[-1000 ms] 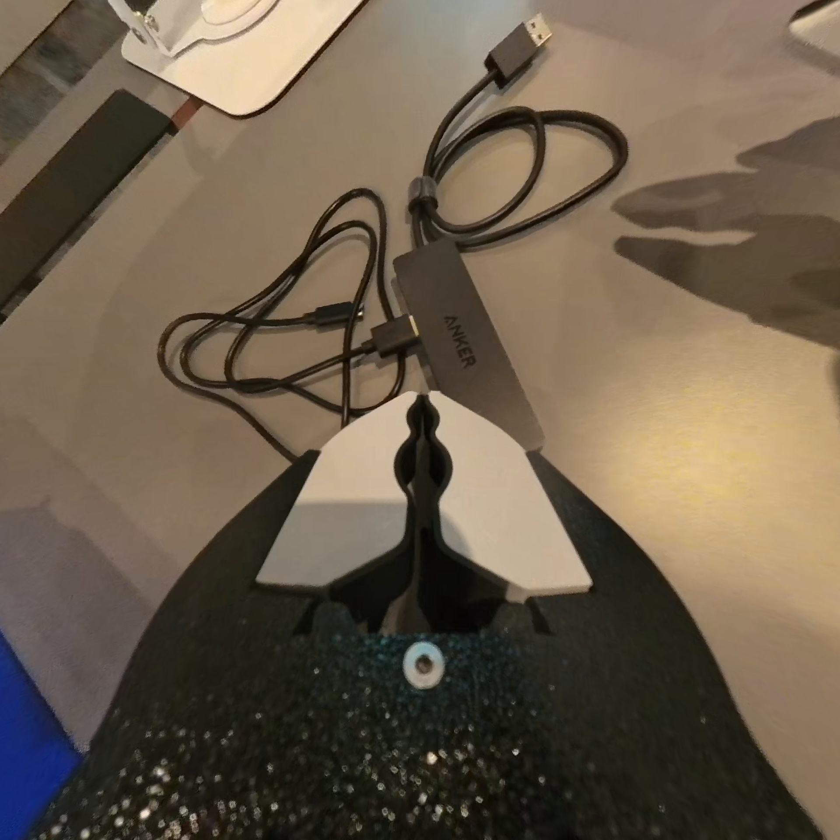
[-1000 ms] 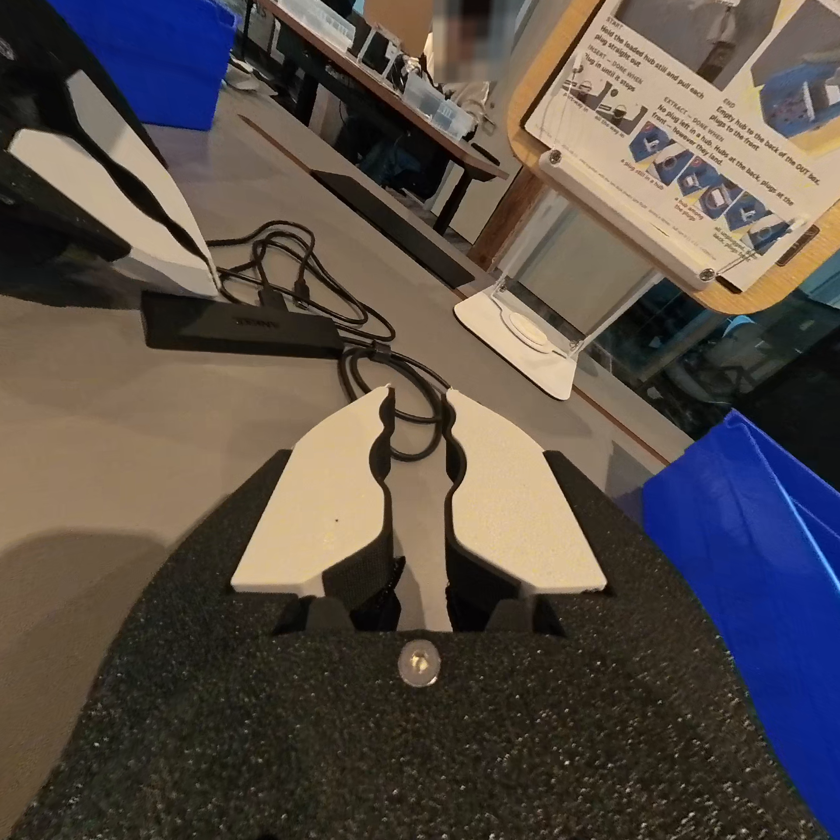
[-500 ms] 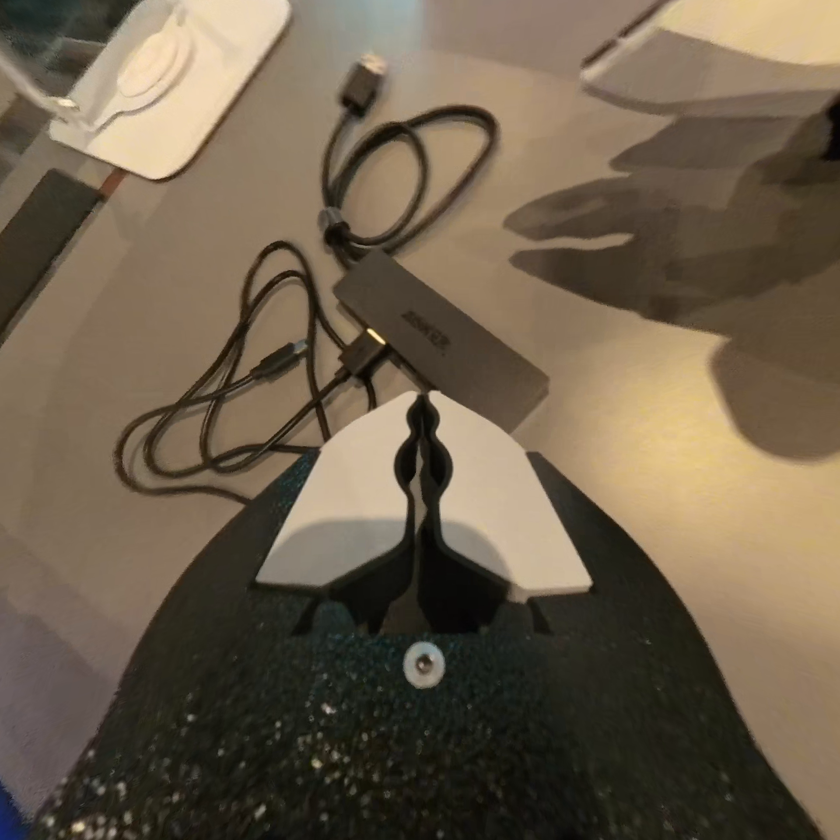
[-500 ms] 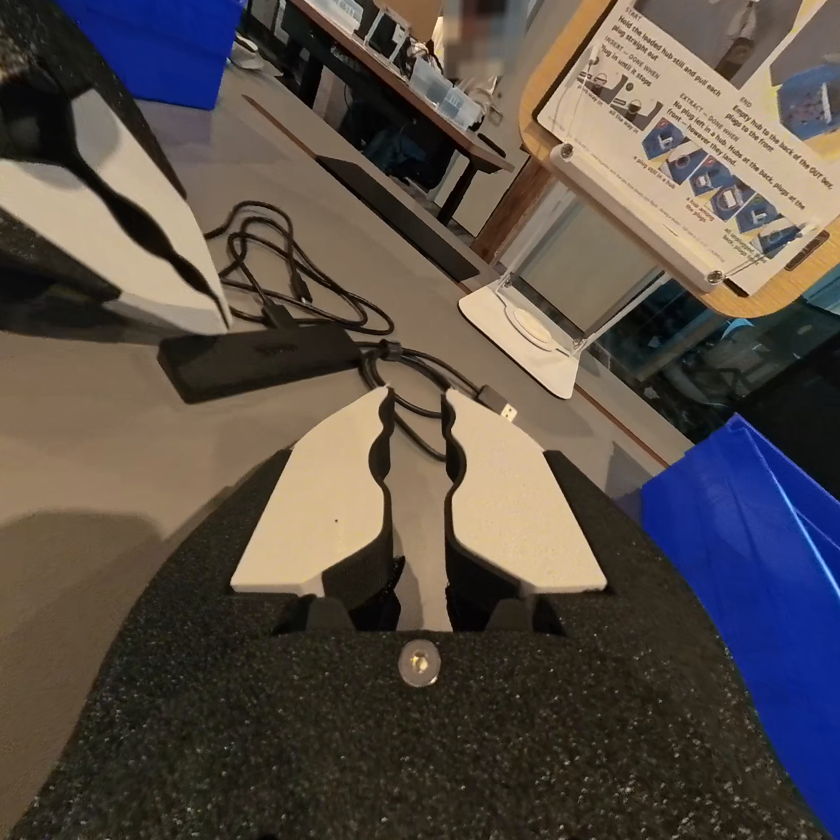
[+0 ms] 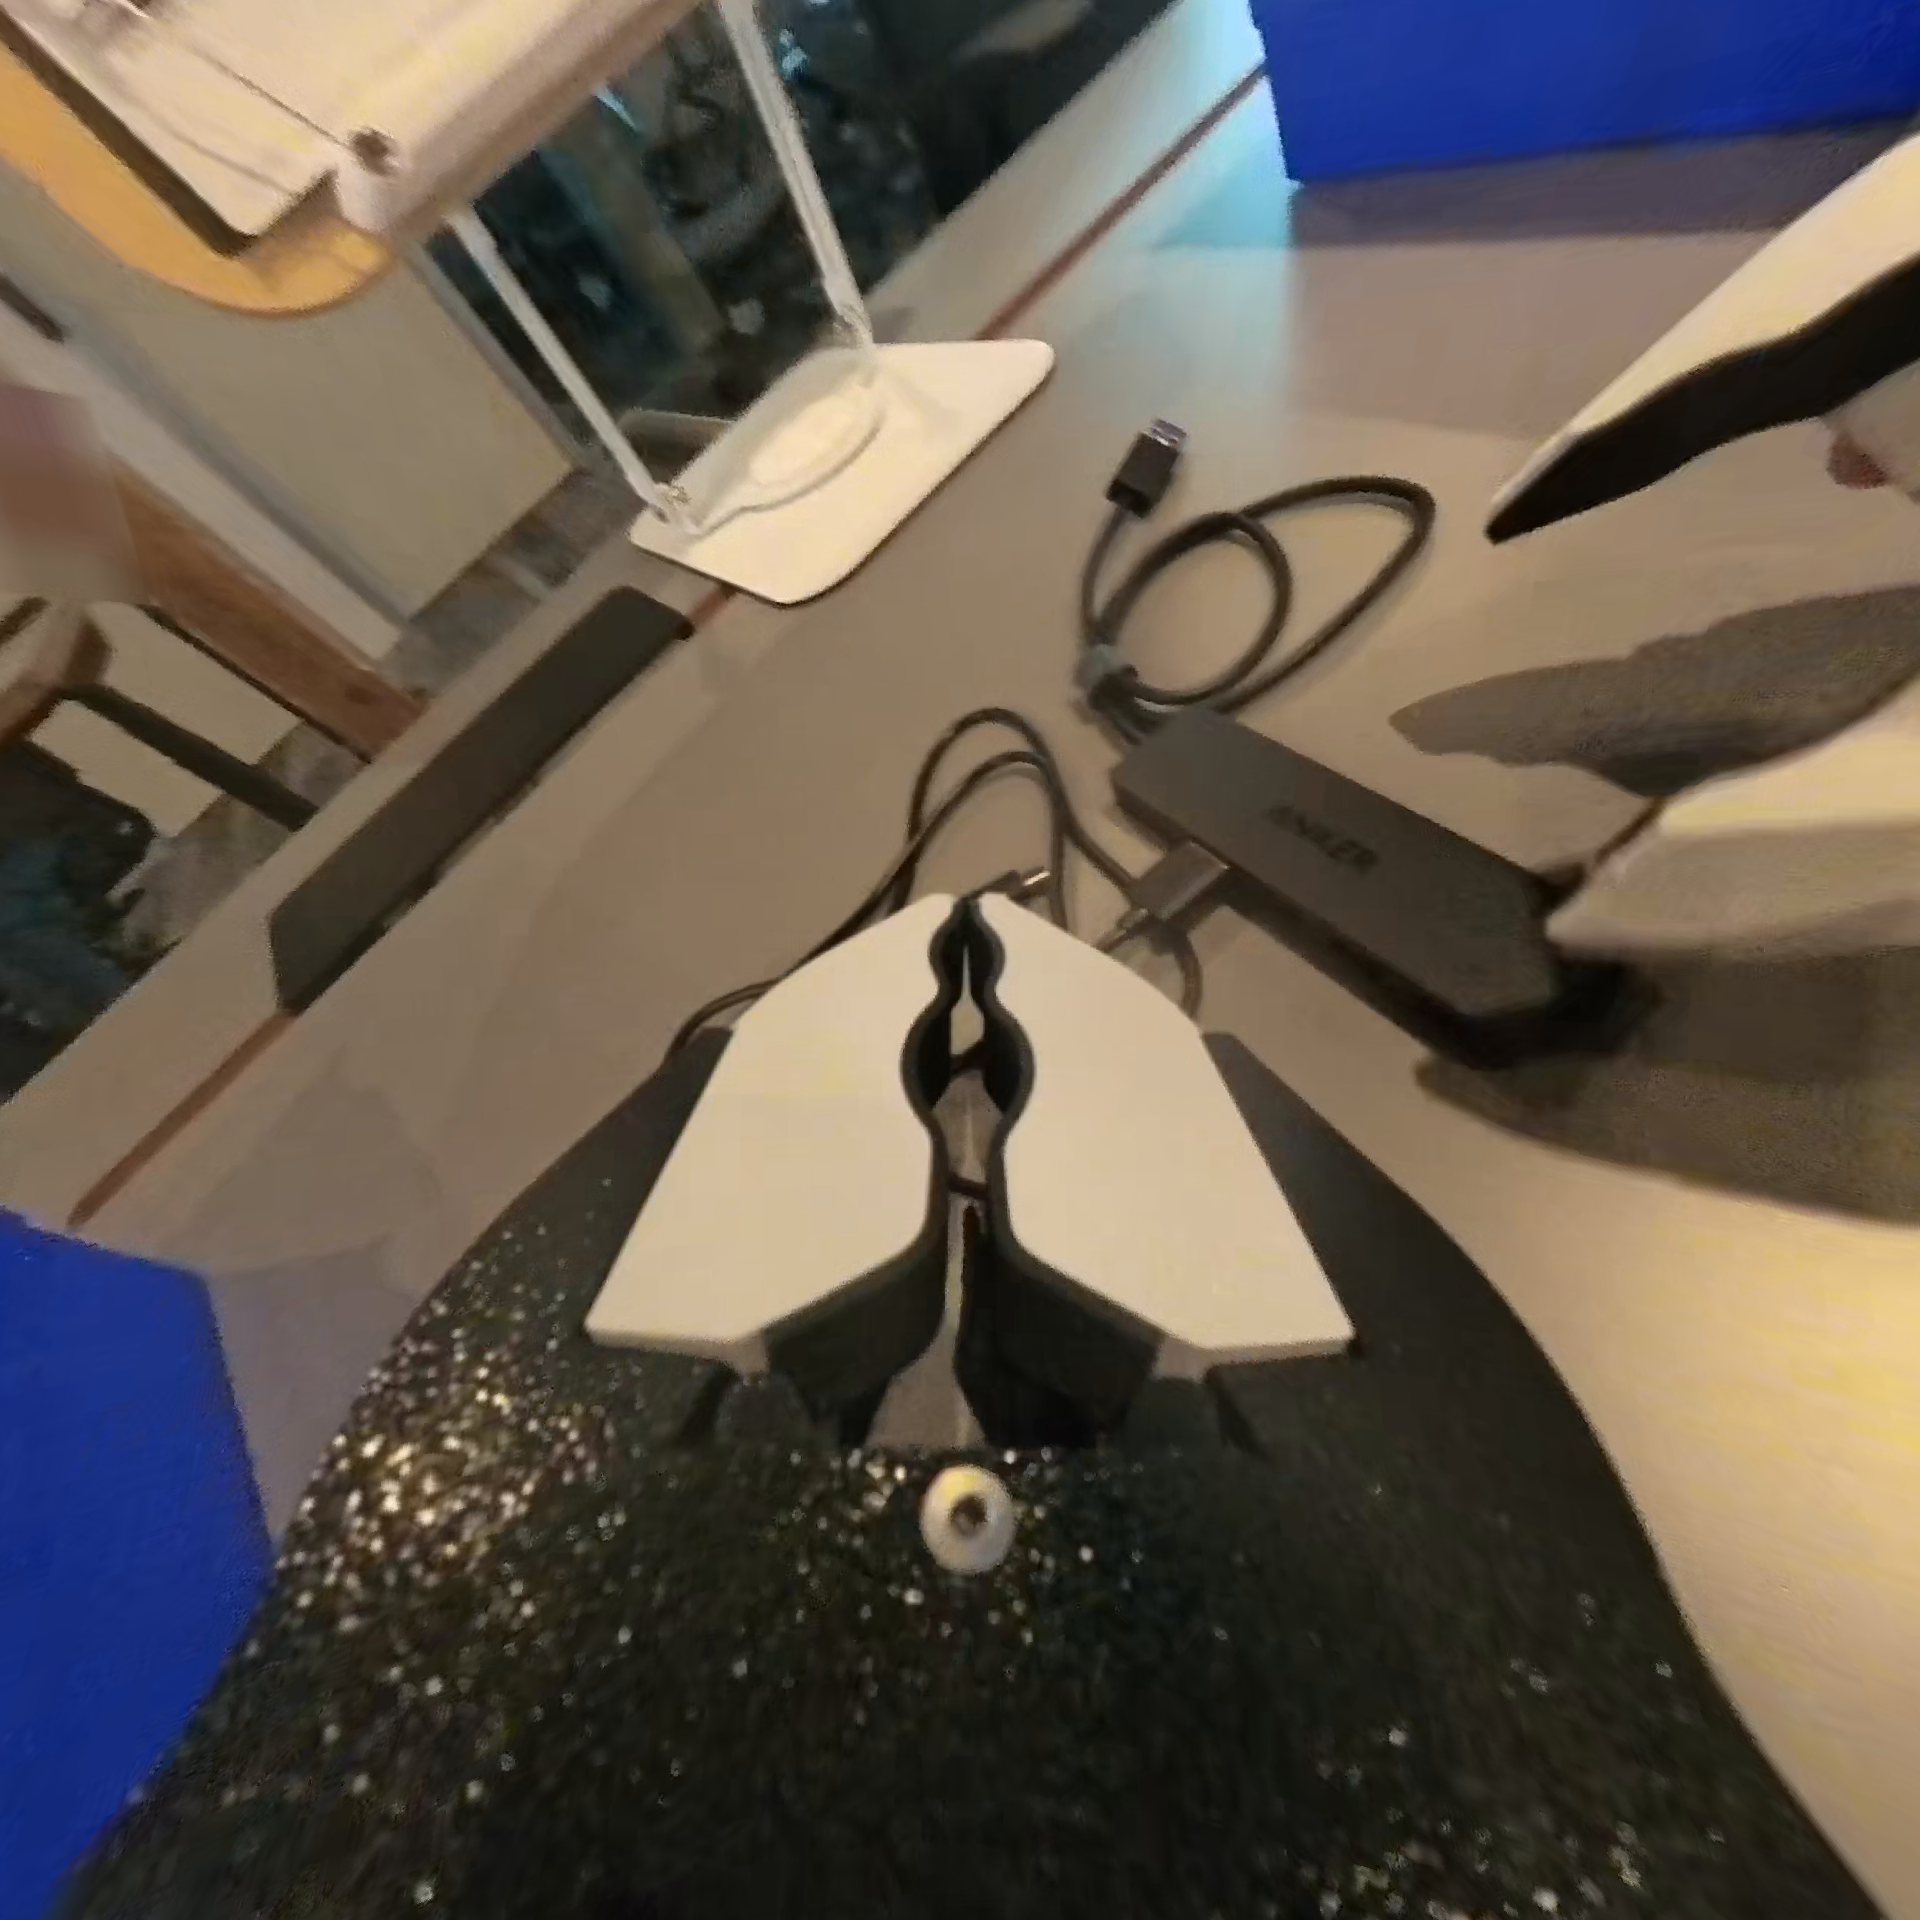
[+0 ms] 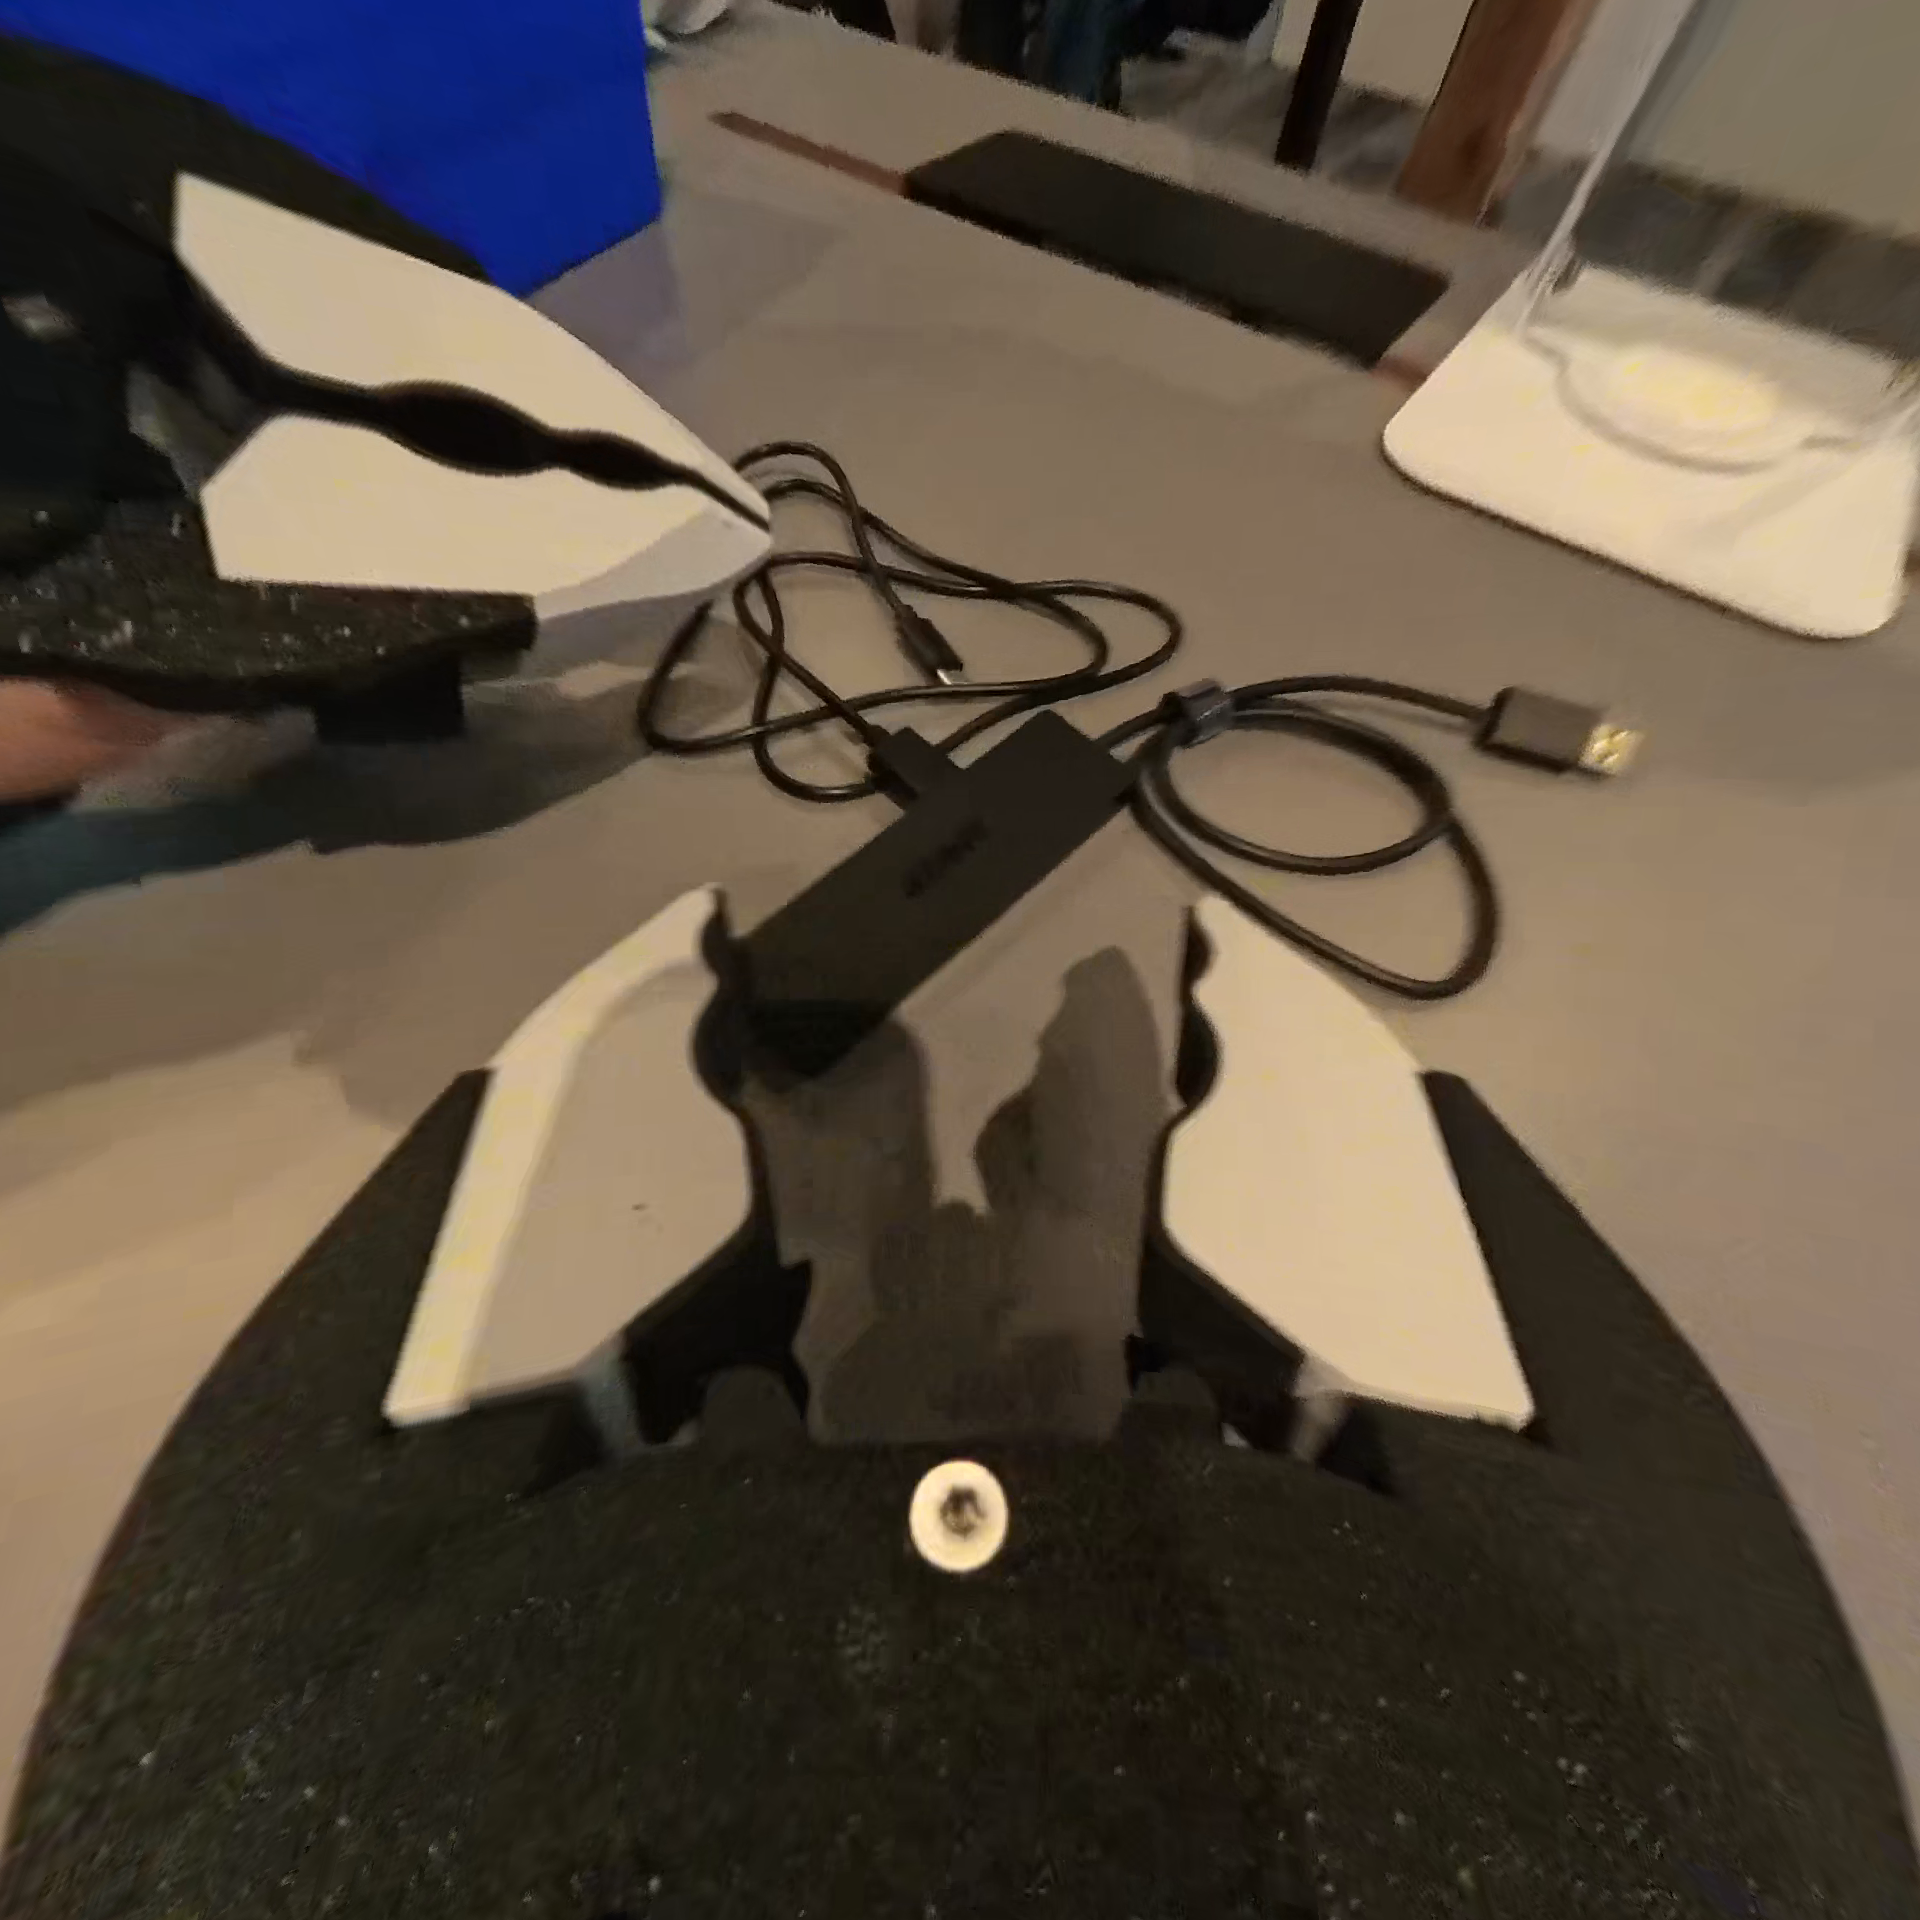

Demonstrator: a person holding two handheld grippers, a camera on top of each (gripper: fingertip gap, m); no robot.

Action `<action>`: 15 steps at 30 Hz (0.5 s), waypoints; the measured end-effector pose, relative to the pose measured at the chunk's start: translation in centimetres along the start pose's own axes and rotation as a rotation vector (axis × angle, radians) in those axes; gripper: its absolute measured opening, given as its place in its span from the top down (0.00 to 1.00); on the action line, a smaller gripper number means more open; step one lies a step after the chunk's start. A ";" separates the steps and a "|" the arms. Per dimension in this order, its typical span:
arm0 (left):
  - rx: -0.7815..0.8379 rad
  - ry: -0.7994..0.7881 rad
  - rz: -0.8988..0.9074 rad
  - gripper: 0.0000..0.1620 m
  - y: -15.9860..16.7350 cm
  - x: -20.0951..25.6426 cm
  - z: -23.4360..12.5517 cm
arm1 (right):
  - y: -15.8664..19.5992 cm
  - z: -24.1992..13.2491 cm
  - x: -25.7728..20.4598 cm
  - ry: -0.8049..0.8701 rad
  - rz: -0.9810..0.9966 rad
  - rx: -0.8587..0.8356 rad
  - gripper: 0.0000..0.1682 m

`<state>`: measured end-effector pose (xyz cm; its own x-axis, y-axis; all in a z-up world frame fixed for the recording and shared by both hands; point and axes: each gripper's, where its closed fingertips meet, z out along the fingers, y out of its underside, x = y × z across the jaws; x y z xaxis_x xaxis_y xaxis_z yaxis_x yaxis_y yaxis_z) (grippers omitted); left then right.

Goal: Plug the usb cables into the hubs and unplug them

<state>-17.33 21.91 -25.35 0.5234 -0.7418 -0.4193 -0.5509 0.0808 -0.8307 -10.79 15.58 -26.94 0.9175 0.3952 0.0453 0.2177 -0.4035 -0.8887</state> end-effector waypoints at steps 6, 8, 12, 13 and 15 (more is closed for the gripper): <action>0.049 -0.092 0.060 1.00 -0.4 -0.9 -0.1 | 0.5 2.6 -2.1 0.035 -0.032 -0.130 0.46; 0.049 -0.105 0.092 1.00 -0.5 -0.8 -0.1 | 1.0 3.3 -3.3 0.027 -0.067 -0.181 0.48; 0.029 -0.143 0.149 1.00 -0.3 -1.0 -0.2 | 1.0 3.4 -2.6 0.153 -0.206 -0.201 0.55; 0.024 -0.152 0.155 1.00 -0.3 -1.1 -0.2 | 1.1 3.2 -2.2 0.167 -0.207 -0.206 0.57; 0.024 -0.154 0.153 1.00 -0.3 -1.1 -0.2 | 1.3 2.9 -1.2 0.192 -0.179 -0.219 0.59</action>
<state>-17.91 22.55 -24.55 0.5292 -0.6095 -0.5903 -0.6165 0.2017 -0.7610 -12.61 17.01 -29.48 0.8994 0.3219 0.2956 0.4286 -0.5175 -0.7406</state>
